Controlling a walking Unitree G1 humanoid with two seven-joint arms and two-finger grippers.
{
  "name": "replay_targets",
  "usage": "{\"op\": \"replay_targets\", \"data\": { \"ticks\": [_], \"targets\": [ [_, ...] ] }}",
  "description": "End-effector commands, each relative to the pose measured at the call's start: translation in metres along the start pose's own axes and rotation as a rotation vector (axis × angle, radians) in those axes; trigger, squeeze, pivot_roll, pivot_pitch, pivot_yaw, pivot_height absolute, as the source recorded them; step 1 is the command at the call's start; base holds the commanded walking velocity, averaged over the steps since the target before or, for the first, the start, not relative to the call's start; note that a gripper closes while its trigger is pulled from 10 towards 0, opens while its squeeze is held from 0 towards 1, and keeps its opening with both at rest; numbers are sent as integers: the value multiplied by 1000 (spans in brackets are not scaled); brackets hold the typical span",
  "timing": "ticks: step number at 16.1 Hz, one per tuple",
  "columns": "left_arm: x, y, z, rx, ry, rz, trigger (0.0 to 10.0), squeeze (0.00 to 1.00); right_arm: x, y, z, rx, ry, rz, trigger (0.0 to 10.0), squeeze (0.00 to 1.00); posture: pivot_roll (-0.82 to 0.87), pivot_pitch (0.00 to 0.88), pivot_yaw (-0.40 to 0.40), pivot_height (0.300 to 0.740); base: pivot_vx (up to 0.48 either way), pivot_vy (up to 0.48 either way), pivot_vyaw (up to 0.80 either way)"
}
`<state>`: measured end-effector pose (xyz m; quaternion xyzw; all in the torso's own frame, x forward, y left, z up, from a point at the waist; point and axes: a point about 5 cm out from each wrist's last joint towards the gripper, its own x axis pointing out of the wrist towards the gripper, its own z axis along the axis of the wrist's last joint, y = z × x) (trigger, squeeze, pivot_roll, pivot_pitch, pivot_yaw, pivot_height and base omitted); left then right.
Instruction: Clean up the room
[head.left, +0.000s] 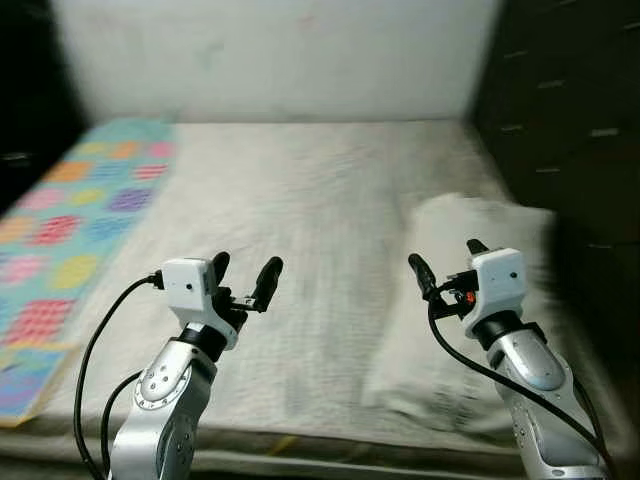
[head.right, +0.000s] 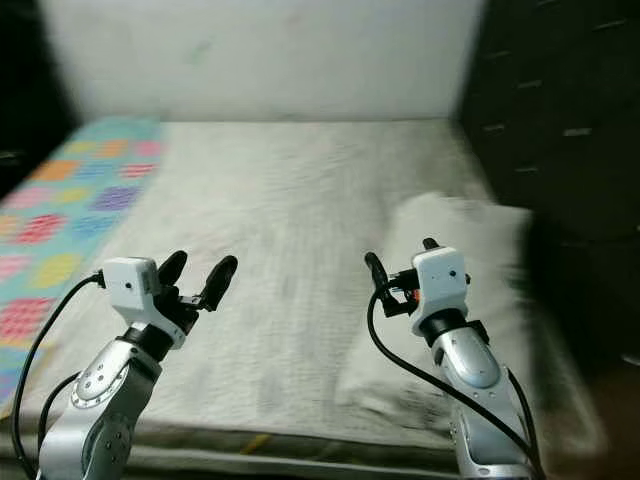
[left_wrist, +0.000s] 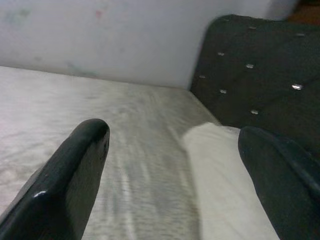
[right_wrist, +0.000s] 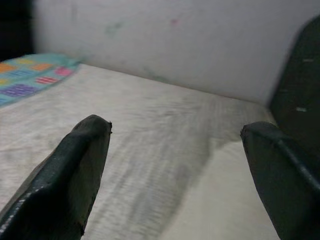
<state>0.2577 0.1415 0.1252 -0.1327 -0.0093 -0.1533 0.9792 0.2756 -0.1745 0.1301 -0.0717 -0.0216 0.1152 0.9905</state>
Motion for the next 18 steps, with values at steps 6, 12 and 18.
{"op": "replay_targets", "data": {
  "ticks": [6, 12, 18],
  "targets": [
    [-1, 6, 1, 4, -5, 29, 10000, 0, 3, 3, 4, -3, -18, 12, 10000, 0, -117, 0, 60, 740, 0, 0, 0],
    [0, 6, 1, 5, -3, 30, 10000, 0, 2, 0, 3, -1, -6, -4, 10000, 0, -121, 0, 63, 740, 0, 0, -441],
    [1, 7, 1, 3, -7, 32, 10000, 0, 2, -1, 2, 6, -5, -16, 10000, 0, -122, 0, 61, 740, 0, 0, -72]
  ]
}}
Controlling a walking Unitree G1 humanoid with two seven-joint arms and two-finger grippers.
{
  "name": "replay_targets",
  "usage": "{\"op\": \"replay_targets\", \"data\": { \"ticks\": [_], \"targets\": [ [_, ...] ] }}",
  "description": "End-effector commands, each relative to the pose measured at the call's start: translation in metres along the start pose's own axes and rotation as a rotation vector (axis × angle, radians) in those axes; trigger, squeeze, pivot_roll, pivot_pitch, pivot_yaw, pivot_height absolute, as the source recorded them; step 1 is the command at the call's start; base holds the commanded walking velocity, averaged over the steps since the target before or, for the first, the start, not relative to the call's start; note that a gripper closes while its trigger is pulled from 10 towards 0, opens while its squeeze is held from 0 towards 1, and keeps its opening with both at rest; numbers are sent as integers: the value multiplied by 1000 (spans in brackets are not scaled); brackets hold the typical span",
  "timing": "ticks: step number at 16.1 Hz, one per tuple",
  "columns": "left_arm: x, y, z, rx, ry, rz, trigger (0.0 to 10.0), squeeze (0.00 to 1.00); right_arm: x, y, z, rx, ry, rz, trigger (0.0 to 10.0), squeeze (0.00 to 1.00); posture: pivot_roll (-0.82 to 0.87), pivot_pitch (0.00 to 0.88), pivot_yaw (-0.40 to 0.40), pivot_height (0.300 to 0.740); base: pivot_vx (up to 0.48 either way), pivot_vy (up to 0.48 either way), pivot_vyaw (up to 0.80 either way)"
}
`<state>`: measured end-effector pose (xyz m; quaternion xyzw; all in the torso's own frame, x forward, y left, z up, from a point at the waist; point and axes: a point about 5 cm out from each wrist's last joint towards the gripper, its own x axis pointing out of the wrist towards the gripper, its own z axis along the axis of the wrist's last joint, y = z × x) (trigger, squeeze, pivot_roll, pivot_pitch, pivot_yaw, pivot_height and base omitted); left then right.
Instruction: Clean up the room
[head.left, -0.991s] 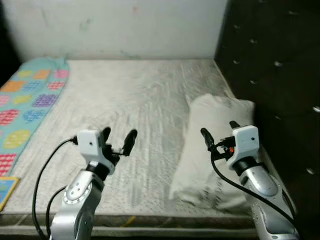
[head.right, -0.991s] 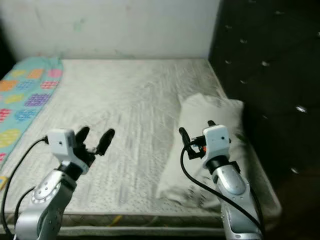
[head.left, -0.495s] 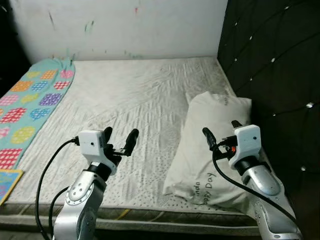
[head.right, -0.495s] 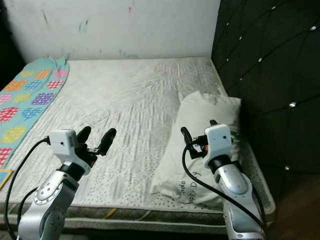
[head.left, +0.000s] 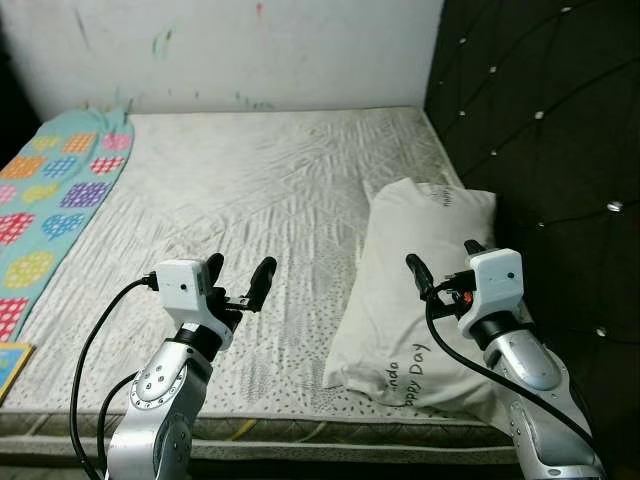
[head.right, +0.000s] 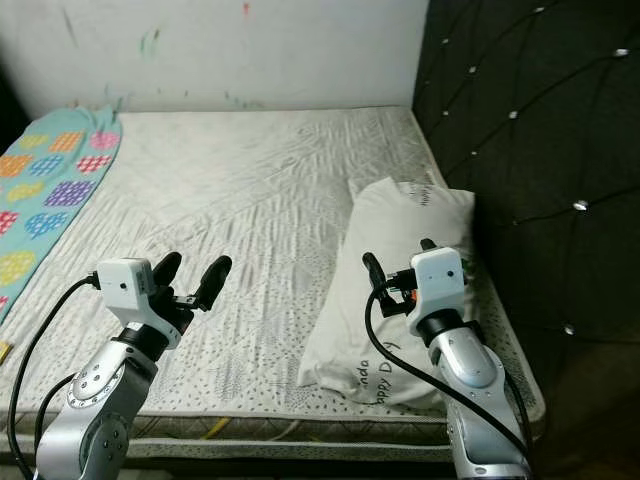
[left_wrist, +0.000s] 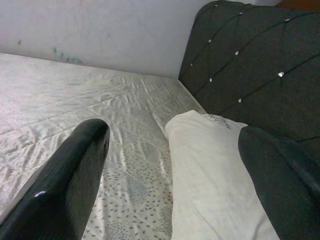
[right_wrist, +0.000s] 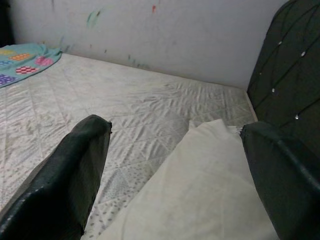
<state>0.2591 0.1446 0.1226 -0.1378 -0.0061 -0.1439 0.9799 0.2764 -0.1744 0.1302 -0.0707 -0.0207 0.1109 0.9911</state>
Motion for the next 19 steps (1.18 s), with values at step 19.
{"op": "replay_targets", "data": {
  "ticks": [19],
  "targets": [
    [2, 3, 3, 9, -20, 8, 10000, 0, 4, -1, 4, 2, -15, -10, 10000, 0, -123, 0, 56, 740, 0, -64, -295]
  ]
}}
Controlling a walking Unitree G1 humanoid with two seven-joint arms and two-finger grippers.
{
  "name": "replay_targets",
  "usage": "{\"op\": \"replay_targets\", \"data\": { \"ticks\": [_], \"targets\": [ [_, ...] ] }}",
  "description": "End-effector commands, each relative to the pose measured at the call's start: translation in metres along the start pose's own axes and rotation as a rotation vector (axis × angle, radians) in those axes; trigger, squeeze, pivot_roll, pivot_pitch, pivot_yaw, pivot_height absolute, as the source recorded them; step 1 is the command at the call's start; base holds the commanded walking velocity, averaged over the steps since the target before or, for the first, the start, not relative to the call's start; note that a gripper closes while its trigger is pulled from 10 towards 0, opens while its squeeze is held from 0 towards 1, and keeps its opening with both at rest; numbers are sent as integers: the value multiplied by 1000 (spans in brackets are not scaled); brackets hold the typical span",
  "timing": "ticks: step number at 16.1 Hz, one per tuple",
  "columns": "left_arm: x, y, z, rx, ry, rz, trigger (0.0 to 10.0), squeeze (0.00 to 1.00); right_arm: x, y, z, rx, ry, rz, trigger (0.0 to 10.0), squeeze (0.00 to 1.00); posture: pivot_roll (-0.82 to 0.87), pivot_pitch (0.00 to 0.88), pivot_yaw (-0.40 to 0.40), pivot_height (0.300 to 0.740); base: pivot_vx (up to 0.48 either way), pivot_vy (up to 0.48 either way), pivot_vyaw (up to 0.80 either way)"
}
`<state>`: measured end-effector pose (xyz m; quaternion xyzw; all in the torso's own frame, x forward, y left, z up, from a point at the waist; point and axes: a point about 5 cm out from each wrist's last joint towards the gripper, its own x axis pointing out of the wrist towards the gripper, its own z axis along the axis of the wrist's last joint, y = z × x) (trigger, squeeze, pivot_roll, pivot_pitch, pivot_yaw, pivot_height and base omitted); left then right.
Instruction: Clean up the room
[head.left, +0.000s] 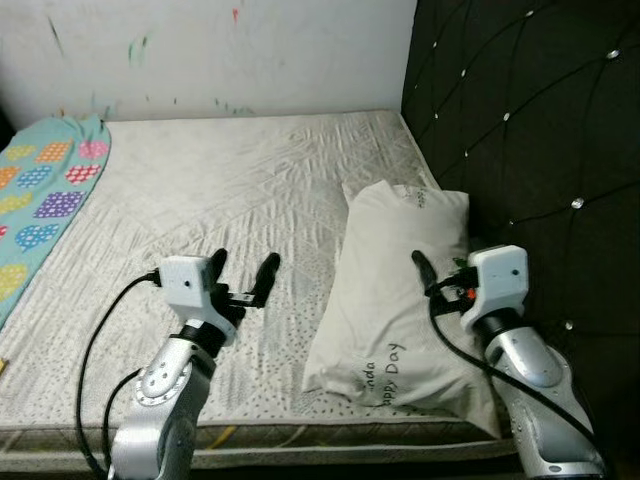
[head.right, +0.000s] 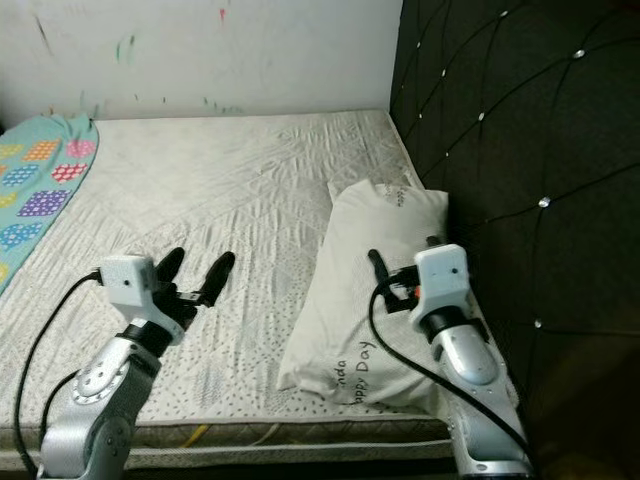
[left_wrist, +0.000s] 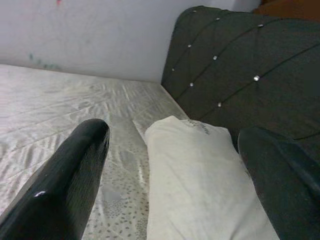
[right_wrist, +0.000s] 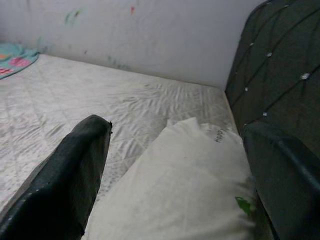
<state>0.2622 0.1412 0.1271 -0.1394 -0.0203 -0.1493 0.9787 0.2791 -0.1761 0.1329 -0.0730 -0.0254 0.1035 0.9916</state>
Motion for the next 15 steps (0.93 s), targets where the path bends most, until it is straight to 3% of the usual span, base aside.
{"op": "replay_targets", "data": {
  "ticks": [1, 10, 15],
  "targets": [
    [-2, 6, 0, 8, 7, 23, 10000, 0, 2, 2, 1, 10, -5, 6, 10000, 0, -123, 0, 56, 740, 0, 0, 0],
    [-1, 5, -1, 12, 7, 15, 10000, 0, 4, 1, 0, 4, 1, 10, 10000, 0, -127, 0, 58, 740, 0, 0, -800],
    [-1, 4, -2, 18, 7, 9, 10000, 0, 4, 2, 2, 0, -12, 20, 10000, 0, -126, 0, 55, 740, 0, -112, 0]
  ]
}}
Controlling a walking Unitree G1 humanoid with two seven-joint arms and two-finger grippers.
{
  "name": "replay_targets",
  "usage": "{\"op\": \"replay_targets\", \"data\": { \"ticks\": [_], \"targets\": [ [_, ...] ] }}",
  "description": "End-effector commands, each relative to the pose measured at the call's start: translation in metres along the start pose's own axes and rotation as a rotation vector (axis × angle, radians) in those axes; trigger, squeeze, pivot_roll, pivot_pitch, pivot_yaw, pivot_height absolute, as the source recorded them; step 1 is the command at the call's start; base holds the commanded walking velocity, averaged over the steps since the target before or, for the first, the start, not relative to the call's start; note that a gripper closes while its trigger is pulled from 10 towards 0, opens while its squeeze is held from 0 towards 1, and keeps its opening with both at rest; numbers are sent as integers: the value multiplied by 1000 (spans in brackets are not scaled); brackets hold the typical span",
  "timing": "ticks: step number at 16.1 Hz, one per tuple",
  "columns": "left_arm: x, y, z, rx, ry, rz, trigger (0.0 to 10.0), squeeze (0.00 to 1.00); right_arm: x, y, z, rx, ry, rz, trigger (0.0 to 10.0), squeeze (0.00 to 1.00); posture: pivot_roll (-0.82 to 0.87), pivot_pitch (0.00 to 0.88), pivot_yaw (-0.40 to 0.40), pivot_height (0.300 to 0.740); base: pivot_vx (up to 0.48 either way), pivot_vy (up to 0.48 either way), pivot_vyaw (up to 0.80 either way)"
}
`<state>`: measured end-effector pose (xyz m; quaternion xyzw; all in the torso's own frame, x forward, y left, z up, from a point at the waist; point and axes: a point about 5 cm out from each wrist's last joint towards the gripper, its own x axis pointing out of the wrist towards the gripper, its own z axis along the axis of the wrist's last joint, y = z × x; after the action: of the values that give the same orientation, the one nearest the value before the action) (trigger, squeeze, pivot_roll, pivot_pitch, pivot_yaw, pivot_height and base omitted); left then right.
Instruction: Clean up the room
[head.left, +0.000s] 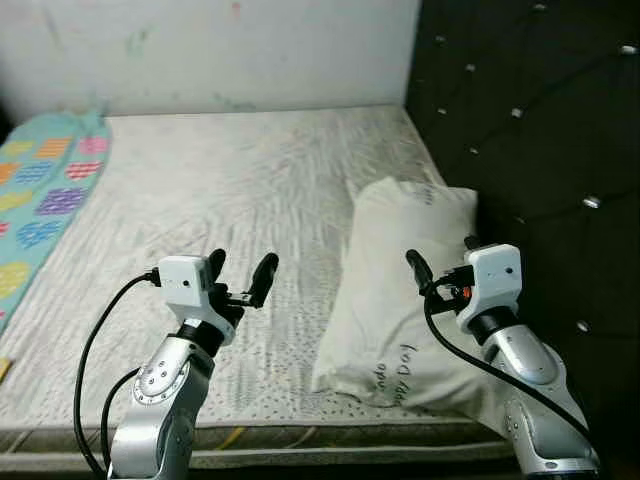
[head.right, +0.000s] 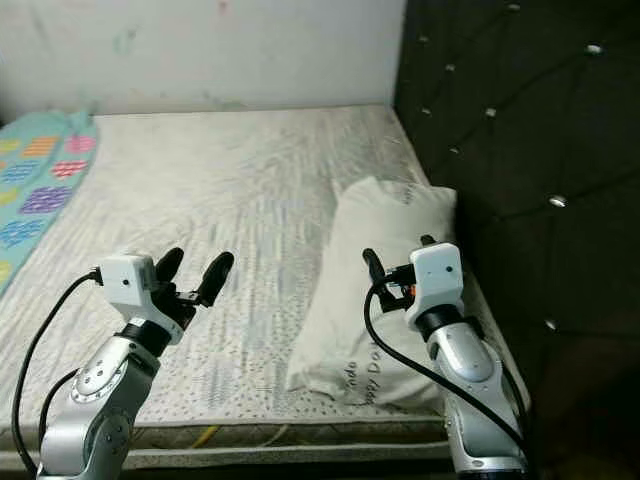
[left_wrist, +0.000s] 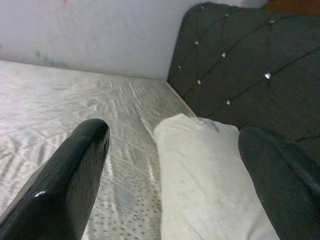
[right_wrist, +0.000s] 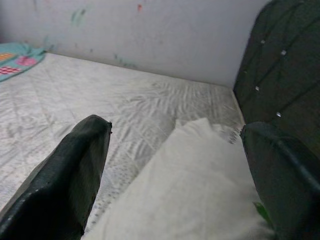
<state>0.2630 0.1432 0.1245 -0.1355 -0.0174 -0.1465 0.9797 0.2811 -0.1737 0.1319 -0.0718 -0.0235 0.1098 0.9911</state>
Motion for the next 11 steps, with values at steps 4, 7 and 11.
{"op": "replay_targets", "data": {
  "ticks": [4, 7, 11],
  "targets": [
    [-1, 1, 0, 11, 0, 4, 10000, 0, 2, 0, 3, -5, -16, 9, 10000, 0, -125, 0, 53, 740, 0, -287, 0],
    [-2, 2, -1, 13, 6, 4, 10000, 0, 0, -1, 2, -4, -14, 3, 10000, 0, -126, 0, 55, 740, 0, -172, 0],
    [-1, 2, -1, 2, 8, 7, 10000, 0, 0, 0, 2, -2, -15, 0, 10000, 0, -125, 0, 57, 740, 0, 0, 0]
  ]
}}
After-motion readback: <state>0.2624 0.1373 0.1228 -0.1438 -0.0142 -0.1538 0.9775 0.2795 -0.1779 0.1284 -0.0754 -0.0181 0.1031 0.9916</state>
